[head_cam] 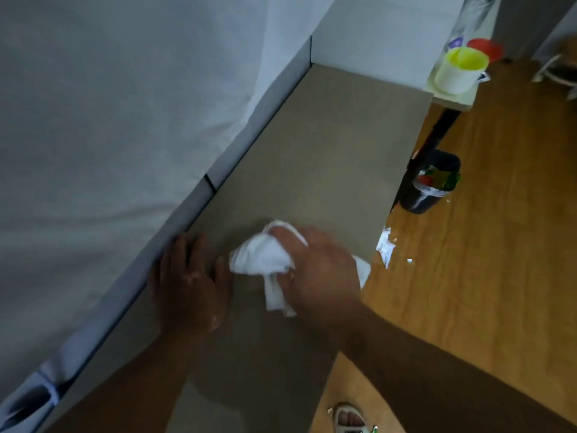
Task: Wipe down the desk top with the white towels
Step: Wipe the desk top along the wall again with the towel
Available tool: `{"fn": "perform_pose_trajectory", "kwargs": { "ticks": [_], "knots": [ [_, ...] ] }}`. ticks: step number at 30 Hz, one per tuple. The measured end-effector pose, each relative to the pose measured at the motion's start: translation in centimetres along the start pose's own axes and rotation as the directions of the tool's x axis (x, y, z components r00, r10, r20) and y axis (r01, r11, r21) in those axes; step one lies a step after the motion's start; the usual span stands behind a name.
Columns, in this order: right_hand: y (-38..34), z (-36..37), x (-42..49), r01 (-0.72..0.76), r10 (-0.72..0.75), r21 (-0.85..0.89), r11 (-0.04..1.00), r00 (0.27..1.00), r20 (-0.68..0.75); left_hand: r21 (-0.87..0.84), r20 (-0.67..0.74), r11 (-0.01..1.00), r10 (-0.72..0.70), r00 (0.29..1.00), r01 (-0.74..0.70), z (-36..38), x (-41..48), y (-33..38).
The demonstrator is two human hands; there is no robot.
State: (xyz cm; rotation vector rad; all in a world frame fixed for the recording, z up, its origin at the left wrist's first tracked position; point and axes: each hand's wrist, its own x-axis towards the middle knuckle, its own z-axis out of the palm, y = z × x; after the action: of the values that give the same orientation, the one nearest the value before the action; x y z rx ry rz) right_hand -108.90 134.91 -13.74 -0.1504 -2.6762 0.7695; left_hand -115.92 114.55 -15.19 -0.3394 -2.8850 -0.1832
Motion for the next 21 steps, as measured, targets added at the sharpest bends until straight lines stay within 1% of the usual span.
{"fn": "perform_pose_trajectory", "kwargs": {
  "ticks": [3, 4, 6, 8, 13, 17, 21],
  "knots": [
    [0.5, -0.8, -2.6, 0.110, -0.111, 0.021, 0.994, 0.992, 0.061, 0.020, -0.006, 0.998, 0.053, 0.999, -0.053, 0.3, 0.6, 0.5],
    [1.3, -1.1, -2.3, 0.141, -0.142, 0.011, 0.990, 0.988, 0.060, 0.002, -0.006, 0.997, 0.077, 0.997, -0.077, 0.5, 1.1, 0.9],
    [3.1, -1.6, -0.7, 0.159, -0.158, -0.020, 0.987, 0.987, 0.030, -0.044, 0.007, 0.991, 0.125, 0.992, -0.125, 1.0, 2.3, 2.1],
    [5.0, -2.1, 1.5, 0.129, -0.129, -0.057, 0.990, 0.992, 0.004, -0.055, 0.022, 0.991, 0.127, 0.992, -0.126, 1.5, 3.3, 3.8],
    [10.8, -3.9, 8.6, 0.048, -0.050, -0.170, 0.984, 0.999, -0.009, -0.008, 0.035, 0.999, 0.041, 0.999, -0.041, 2.4, 4.0, 5.9],
    [15.3, -5.1, 15.0, -0.043, 0.033, -0.139, 0.989, 0.997, -0.077, 0.021, 0.015, 0.998, 0.054, 0.998, -0.054, 2.2, 3.9, 5.7],
    [18.7, -5.8, 20.3, -0.136, 0.122, -0.172, 0.976, 0.989, -0.085, 0.036, 0.068, 0.999, 0.030, 0.997, -0.032, 2.1, 4.0, 5.8]
  ]
}}
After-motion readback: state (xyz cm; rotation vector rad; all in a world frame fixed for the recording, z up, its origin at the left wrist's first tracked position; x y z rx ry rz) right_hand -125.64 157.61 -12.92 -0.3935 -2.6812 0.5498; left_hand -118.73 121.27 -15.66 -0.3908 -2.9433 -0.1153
